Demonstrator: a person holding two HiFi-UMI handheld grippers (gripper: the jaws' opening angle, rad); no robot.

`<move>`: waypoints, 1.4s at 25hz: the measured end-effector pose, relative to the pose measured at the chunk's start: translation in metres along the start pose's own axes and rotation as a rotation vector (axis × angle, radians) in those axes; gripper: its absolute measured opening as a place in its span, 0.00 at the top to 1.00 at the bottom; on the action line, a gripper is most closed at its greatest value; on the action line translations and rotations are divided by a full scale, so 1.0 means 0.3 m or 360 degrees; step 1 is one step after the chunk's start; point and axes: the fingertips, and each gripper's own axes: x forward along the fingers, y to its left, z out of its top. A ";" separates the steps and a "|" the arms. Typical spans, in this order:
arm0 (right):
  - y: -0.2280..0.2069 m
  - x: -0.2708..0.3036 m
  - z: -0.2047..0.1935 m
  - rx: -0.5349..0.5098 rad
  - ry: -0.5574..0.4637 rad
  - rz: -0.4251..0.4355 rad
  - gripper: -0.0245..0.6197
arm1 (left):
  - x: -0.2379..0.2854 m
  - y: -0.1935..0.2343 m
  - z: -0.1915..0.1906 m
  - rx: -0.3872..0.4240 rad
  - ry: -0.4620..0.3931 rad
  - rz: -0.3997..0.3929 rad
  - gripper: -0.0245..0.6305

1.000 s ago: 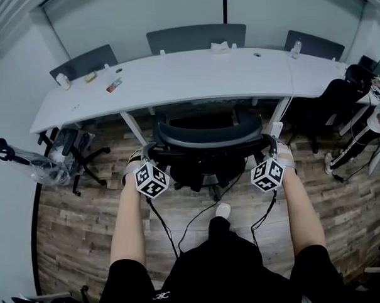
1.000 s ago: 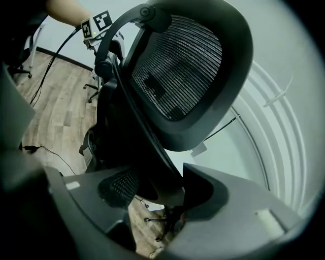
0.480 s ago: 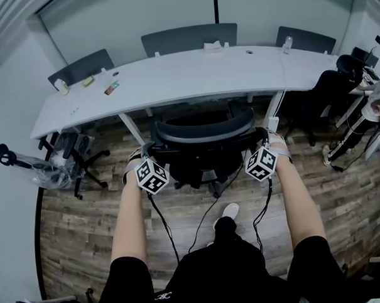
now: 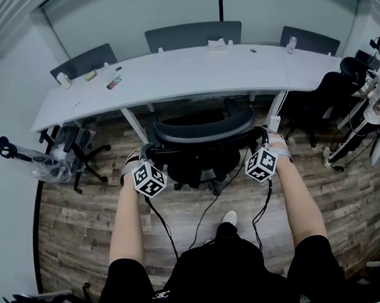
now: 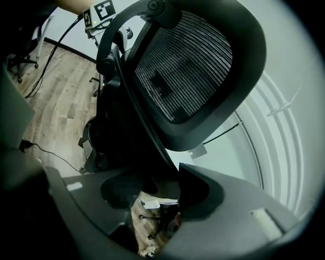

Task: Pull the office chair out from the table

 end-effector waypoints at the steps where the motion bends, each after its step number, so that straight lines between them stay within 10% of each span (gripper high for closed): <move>1: 0.006 -0.001 0.008 0.0001 -0.0015 0.0004 0.62 | -0.009 -0.005 -0.009 -0.0002 -0.0006 0.0002 0.58; 21: 0.223 -0.190 0.261 0.0034 -0.0313 0.0135 0.62 | -0.181 0.032 -0.306 -0.0085 0.0103 0.0106 0.55; 26: 0.238 -0.200 0.285 0.0077 -0.0358 0.0129 0.61 | -0.221 0.031 -0.322 -0.0240 0.0085 0.0305 0.47; 29: 0.220 -0.256 0.269 0.0292 -0.0431 0.0002 0.61 | -0.279 -0.008 -0.309 -0.0347 0.0071 0.0434 0.44; 33: 0.167 -0.380 0.278 0.0744 -0.0554 -0.0173 0.95 | -0.380 -0.057 -0.249 -0.0566 -0.0096 0.0499 0.46; 35: 0.180 -0.435 0.310 0.0946 -0.0606 -0.0112 0.95 | -0.449 -0.067 -0.204 -0.0748 -0.0257 0.0565 0.66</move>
